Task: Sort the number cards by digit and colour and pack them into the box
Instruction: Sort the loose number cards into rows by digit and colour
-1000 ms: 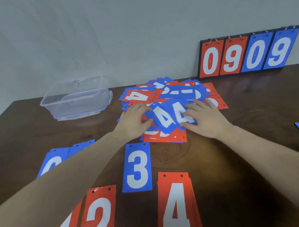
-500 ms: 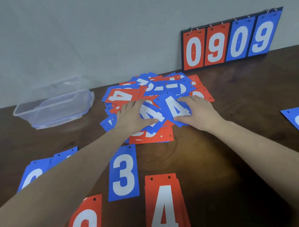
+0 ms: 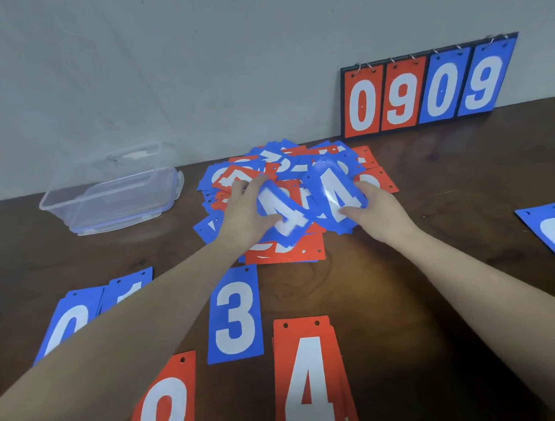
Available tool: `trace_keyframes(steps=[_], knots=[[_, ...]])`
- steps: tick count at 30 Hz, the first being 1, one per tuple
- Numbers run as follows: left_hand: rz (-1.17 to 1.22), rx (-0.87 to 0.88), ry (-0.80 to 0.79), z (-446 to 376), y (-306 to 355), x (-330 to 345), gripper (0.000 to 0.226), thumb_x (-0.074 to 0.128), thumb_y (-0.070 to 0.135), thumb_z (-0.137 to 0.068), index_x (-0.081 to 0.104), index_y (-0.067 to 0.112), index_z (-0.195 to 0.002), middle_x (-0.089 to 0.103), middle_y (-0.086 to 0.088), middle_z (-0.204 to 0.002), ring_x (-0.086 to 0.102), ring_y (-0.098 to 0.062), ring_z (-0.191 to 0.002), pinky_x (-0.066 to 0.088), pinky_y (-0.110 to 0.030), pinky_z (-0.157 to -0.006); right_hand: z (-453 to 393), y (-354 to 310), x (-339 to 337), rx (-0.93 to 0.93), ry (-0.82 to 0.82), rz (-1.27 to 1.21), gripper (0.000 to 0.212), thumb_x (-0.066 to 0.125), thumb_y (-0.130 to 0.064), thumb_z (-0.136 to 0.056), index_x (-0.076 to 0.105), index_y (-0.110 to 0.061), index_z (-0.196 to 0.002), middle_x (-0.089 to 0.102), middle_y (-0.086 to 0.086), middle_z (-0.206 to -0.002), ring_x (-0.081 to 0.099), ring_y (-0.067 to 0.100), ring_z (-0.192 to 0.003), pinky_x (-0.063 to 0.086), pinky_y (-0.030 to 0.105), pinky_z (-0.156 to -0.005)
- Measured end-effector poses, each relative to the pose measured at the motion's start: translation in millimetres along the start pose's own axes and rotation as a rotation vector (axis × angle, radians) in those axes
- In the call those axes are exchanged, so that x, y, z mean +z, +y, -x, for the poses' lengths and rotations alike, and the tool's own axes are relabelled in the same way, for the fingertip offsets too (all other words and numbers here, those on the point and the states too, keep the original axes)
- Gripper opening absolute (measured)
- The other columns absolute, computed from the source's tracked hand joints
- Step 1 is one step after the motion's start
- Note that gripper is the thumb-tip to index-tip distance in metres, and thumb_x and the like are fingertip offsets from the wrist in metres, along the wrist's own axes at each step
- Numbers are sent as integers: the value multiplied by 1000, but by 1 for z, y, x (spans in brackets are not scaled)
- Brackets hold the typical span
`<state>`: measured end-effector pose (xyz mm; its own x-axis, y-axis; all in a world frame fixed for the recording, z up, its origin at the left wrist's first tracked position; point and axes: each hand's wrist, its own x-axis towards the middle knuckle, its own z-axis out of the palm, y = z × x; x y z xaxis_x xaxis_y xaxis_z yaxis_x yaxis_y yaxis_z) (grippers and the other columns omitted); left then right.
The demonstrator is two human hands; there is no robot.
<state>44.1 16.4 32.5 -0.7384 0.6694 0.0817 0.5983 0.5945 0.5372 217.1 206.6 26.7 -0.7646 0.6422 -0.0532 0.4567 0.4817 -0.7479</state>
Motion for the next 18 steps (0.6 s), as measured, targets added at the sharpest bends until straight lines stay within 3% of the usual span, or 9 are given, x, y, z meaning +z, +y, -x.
trace_keyframes(steps=[2,4,7,11,13,16,18], knots=[[160,27,21,4,-1,-3,67,68,9,-93,40,35,-148,41,2,-139,50,-16,-119,42,-5,-75,3,0,-3,5,22,-63,43,59,-26,-102,50,-15,-142,59,1,-138,56,24,-127,43,19,-78],[305,-20,42,10,3,-9,63,65,6,-94,42,37,-144,51,7,-130,53,-6,-113,44,-6,-73,7,1,-5,-10,74,-194,26,55,-24,-102,56,-21,-129,65,-3,-123,64,18,-109,45,18,-70],[640,-155,63,22,9,-17,57,70,5,-92,46,32,-136,62,17,-100,66,8,-83,53,-12,-63,14,1,-6,66,96,-434,18,51,-24,-104,50,-32,-119,63,-9,-116,63,11,-97,53,29,-73],[1021,-314,54,37,8,-25,24,72,14,-92,58,16,-111,77,-4,-104,75,-16,-83,57,-24,-62,28,-4,-3,148,99,-697,17,43,-24,-105,55,-26,-117,66,2,-110,59,19,-80,46,30,-64],[1119,-355,10,46,7,-28,13,68,19,-96,61,16,-106,76,-9,-108,75,-16,-85,56,-23,-61,35,-8,-1,149,91,-710,20,44,-26,-105,62,-21,-114,68,3,-102,57,18,-77,42,28,-62],[1199,-337,-61,58,8,-29,15,64,26,-99,62,16,-110,75,-11,-111,72,-24,-95,55,-26,-60,45,-16,2,73,0,-643,22,52,-32,-104,67,-17,-110,74,0,-102,66,10,-77,46,25,-64],[1192,-346,-86,66,11,-28,20,60,31,-101,62,18,-115,75,-8,-112,72,-24,-101,54,-28,-64,50,-23,4,22,-35,-613,17,59,-30,-101,67,-16,-107,75,0,-105,72,12,-86,52,29,-72]])
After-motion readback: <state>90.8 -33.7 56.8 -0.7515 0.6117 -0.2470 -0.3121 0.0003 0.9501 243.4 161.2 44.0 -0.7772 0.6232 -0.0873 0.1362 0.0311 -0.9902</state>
